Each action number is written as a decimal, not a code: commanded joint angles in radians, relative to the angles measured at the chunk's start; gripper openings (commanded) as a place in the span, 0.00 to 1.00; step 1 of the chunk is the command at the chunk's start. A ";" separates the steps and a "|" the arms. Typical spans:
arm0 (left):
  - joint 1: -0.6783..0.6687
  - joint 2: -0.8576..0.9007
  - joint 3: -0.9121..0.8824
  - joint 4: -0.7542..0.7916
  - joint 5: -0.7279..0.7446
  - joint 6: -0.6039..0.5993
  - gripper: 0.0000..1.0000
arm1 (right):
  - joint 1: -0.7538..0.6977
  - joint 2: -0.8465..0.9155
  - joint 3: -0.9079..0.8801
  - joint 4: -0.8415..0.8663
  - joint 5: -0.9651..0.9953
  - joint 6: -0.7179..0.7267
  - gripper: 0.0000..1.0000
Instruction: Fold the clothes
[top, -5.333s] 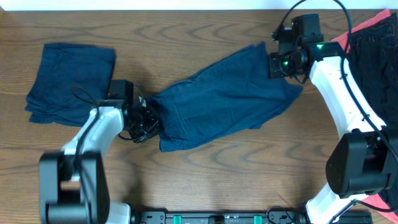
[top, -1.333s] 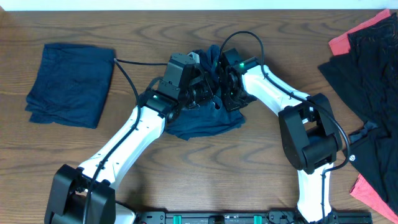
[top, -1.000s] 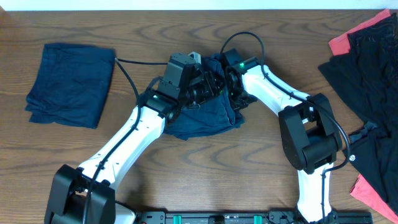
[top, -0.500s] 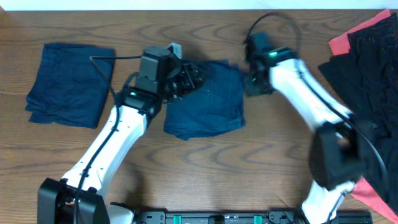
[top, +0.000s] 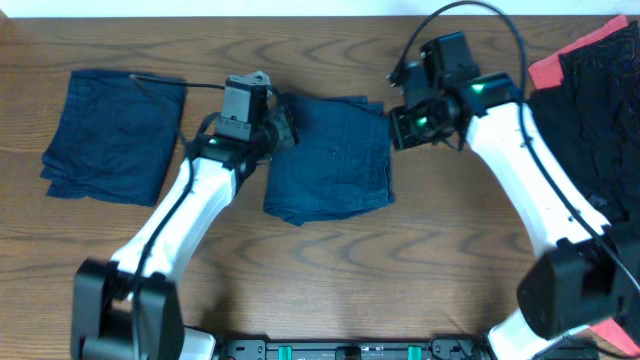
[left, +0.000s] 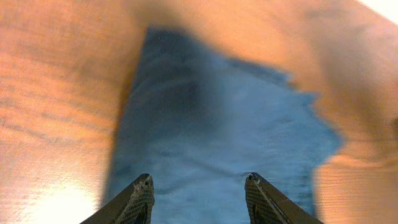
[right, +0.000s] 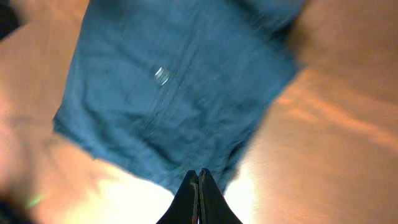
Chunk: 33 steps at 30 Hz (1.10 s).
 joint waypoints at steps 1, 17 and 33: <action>0.002 0.088 0.018 -0.026 -0.038 0.039 0.49 | 0.033 0.061 -0.002 -0.041 -0.090 -0.023 0.01; -0.006 0.216 0.018 -0.462 0.087 -0.072 0.49 | 0.129 0.351 -0.002 -0.087 -0.051 -0.079 0.01; -0.192 -0.037 0.018 -0.597 -0.113 -0.151 0.53 | 0.091 0.376 0.109 0.210 0.402 0.071 0.01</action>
